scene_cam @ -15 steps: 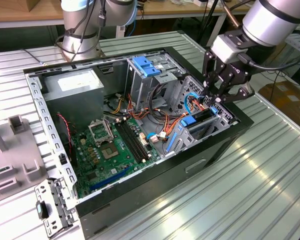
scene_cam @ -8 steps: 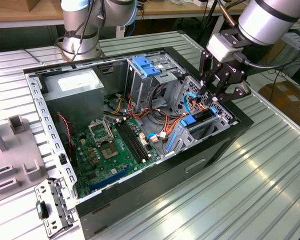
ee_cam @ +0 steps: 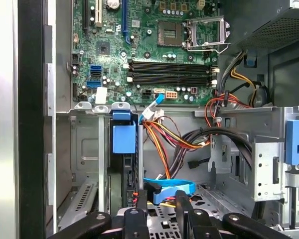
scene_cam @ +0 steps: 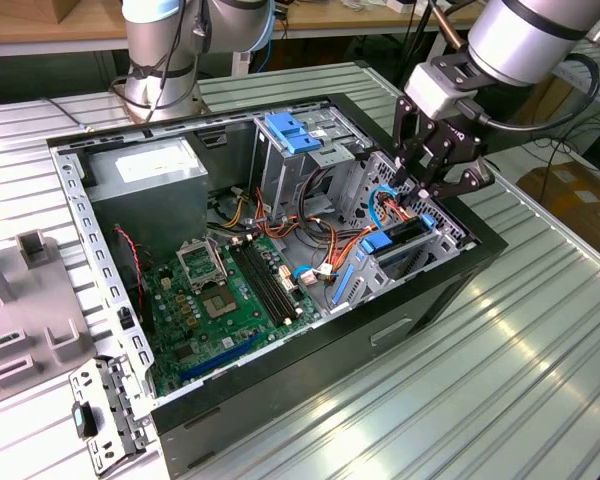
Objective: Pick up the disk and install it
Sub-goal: 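Insert the second disk wire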
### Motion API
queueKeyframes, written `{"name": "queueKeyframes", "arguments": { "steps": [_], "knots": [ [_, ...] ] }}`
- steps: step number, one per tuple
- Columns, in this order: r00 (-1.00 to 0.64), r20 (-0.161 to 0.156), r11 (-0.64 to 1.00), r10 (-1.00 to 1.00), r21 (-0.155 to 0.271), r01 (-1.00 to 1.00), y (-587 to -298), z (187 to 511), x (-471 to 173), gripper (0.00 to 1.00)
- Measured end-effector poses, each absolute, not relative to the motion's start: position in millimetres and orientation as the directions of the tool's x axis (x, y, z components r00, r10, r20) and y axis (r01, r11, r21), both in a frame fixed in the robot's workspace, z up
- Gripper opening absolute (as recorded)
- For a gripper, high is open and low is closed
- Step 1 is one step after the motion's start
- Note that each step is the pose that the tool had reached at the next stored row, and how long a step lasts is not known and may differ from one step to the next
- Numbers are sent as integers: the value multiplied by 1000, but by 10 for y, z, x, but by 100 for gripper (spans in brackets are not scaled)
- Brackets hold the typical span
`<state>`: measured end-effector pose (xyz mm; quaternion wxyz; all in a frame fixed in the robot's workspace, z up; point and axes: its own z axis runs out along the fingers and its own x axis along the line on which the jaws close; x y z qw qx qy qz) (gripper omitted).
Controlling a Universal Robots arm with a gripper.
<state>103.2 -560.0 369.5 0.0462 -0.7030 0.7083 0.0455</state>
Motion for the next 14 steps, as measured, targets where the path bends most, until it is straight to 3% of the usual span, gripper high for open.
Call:
{"name": "queueKeyframes", "arguments": {
  "steps": [14],
  "knots": [
    [-8, -129, 8, -992, -1, -1000, -5633, 3676, 1015, 35]
  ]
}}
